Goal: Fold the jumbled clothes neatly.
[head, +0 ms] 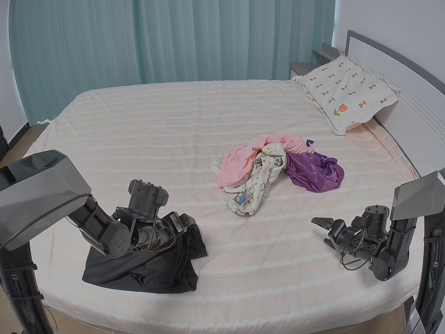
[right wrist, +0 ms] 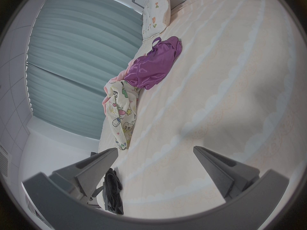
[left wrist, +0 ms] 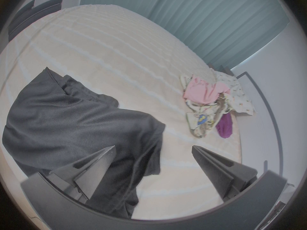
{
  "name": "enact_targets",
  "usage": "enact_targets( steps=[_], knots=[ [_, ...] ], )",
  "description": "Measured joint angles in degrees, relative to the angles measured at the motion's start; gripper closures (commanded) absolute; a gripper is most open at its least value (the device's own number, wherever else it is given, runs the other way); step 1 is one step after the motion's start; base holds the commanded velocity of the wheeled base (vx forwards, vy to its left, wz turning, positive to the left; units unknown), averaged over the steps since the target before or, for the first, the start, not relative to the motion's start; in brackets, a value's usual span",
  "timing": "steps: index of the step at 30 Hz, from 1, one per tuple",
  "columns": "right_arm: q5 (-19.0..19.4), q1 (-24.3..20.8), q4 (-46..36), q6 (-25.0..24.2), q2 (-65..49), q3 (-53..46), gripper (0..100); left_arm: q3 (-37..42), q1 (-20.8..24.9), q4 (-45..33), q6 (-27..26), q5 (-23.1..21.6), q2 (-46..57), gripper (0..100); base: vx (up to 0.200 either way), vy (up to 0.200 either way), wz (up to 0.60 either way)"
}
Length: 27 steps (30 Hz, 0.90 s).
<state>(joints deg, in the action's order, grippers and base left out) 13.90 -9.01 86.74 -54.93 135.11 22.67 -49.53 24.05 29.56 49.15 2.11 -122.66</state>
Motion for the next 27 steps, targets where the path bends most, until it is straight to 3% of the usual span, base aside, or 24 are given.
enact_targets(
  steps=[9, 16, 27],
  knots=[
    [0.2, -0.6, 0.0, -0.8, 1.1, 0.0, 0, 9.4, -2.3, 0.5, 2.3, -5.9, 8.7, 0, -0.044, 0.000, 0.00],
    [0.2, -1.2, 1.4, -2.3, 1.8, 0.0, 0, 15.9, -6.5, 4.6, 8.9, -12.2, 12.5, 0, -0.029, 0.000, 0.00],
    [-0.1, -1.8, 2.2, -2.2, 3.0, -0.5, 0, 19.5, -10.4, 8.8, 9.4, -13.0, 13.9, 0, 0.000, 0.000, 0.00]
  ],
)
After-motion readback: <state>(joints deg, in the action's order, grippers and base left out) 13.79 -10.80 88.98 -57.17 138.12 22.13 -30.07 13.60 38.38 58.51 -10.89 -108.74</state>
